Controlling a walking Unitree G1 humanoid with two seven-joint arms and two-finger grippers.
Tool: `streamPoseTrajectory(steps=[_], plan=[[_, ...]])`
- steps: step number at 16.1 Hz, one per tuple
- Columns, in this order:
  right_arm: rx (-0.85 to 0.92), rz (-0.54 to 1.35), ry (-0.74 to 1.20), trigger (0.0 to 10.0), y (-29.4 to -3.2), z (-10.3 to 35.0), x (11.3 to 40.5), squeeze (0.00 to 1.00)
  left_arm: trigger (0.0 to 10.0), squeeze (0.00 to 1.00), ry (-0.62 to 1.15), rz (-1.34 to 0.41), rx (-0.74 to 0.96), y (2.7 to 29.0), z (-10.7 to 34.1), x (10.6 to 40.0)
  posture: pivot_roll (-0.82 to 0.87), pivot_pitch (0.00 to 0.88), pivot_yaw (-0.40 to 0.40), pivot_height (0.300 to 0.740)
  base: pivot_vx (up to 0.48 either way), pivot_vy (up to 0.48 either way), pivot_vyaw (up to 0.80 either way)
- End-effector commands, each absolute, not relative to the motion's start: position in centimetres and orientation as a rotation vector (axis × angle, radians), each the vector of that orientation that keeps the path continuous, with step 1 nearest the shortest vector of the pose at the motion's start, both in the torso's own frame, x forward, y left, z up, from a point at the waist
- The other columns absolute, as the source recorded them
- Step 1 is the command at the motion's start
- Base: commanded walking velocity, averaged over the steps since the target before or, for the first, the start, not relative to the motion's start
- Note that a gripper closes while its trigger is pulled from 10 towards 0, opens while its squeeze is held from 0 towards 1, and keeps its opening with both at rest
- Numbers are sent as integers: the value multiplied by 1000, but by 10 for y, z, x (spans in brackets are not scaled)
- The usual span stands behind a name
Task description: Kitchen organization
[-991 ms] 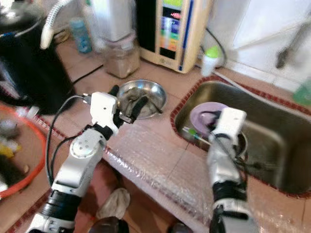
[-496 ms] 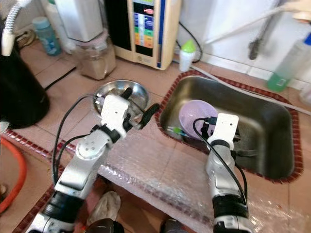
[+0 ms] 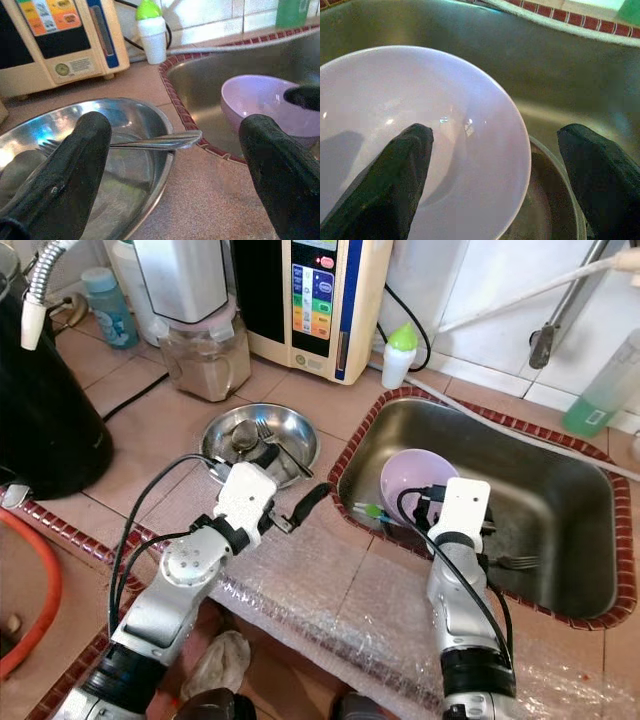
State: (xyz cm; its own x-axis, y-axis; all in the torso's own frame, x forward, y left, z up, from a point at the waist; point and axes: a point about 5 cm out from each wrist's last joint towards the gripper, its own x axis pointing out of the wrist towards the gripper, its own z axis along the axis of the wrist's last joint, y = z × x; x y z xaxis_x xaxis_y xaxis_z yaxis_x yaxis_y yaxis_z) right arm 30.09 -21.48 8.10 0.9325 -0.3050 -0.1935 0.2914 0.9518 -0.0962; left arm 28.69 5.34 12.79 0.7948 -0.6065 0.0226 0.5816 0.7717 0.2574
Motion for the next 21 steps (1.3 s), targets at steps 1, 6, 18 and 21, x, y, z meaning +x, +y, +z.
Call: streamPoseTrajectory(steps=[1, 6, 18, 21], plan=[[-68, -321, 242, 10000, -221, 78, 301, 0, 10000, 0, -125, -659, 274, 49, 130, 290, -30, 110, -10, 740, 0, 0, 0], [-164, -292, 55, 10000, -226, 123, 319, 0, 0, 0, -90, -674, 343, 43, 116, 304, -45, 101, 1, 740, 0, 0, 0], [-166, -164, 244, 10000, -218, 107, 327, 0, 0, 0, -108, -700, 376, 51, 108, 307, -22, 77, 19, 740, 0, 0, 0], [-181, -190, 85, 10000, -213, 129, 330, 0, 0, 0, -157, -689, 371, 54, 113, 306, -14, 73, 20, 740, 0, 0, 0]])
